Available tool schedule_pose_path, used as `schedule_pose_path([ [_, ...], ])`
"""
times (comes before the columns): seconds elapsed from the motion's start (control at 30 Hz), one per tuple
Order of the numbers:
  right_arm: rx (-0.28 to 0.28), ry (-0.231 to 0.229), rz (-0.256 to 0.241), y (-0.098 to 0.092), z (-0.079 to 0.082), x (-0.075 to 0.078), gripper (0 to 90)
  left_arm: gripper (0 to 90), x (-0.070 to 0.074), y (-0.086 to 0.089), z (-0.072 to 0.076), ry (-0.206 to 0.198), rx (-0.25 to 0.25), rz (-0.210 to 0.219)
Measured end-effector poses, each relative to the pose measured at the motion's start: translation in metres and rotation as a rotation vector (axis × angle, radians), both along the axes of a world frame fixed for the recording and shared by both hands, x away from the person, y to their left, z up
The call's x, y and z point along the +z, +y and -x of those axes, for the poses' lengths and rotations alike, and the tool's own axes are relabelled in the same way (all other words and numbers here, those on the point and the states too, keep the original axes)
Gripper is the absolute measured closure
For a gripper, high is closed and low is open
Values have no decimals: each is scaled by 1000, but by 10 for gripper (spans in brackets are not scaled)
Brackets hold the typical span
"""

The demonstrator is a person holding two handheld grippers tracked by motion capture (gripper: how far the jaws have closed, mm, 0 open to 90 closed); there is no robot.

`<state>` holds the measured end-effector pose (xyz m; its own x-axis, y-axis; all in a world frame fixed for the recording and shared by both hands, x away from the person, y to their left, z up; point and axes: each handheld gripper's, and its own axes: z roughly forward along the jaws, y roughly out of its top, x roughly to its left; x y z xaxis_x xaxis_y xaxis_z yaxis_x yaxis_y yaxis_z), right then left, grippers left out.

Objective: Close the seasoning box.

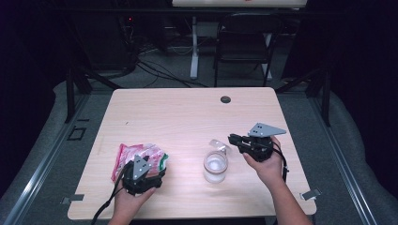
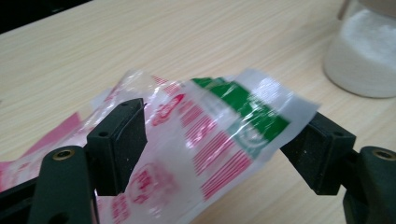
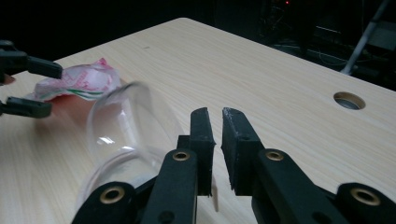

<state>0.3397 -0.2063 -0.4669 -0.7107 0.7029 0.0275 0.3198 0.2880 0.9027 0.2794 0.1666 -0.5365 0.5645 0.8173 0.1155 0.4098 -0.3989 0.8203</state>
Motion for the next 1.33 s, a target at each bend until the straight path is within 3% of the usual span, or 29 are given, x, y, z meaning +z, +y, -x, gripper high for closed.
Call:
schedule_pose_path([
  [0.3, 62, -18, 29, 16, 15, 3, 805, 252, 3, -27, 3, 15, -81, 1],
  [0.83, 68, -15, 49, 14, 30, 1, 778, 261, 5, -50, 1, 21, -158, -35],
  [1.03, 70, -18, 53, 13, 34, -1, 724, 266, 5, -53, -2, 29, -177, -36],
  [1.13, 60, -16, 48, 10, 36, -1, 702, 269, 6, -55, -2, 35, -189, -14],
  [1.33, 54, -23, 55, 7, 38, -2, 533, 269, 11, -56, -4, 33, -198, 5],
])
